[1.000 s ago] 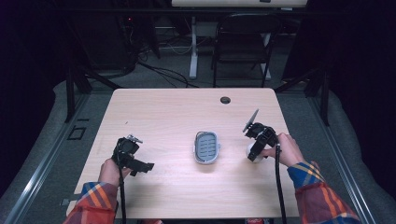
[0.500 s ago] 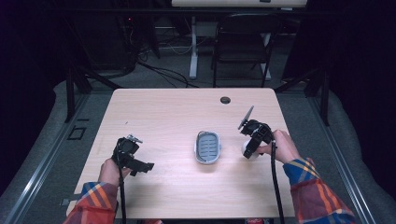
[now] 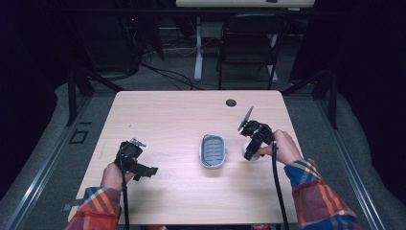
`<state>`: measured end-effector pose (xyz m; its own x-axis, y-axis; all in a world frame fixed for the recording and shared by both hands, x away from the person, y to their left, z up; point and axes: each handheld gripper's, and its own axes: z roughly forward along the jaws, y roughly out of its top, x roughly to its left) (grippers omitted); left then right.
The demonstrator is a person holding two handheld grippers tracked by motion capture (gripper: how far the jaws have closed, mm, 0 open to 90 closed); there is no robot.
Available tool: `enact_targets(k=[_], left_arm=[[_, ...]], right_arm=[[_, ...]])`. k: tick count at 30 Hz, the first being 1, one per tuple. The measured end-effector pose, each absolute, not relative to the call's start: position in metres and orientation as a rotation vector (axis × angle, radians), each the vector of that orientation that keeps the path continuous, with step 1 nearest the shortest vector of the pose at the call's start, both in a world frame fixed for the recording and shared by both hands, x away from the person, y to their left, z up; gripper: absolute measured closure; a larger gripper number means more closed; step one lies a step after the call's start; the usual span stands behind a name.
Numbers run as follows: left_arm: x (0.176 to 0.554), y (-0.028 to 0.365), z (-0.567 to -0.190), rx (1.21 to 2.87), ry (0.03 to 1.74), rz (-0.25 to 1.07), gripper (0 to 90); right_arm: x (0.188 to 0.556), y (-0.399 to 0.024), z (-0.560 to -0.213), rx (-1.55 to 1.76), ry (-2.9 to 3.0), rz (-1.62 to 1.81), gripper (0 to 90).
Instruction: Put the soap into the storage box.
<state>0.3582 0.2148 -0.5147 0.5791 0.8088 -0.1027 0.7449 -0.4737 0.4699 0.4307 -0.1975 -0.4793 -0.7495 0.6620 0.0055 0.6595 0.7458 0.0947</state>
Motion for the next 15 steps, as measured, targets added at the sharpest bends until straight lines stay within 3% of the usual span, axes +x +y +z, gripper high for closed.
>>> enact_targets(k=[15], left_arm=[[0.3584, 0.2145, -0.5149, 2.345, 1.242, 0.182, 0.0]], right_arm=[[0.4371, -0.1875, -0.4719, 1.060, 2.906, 0.143, 23.5]])
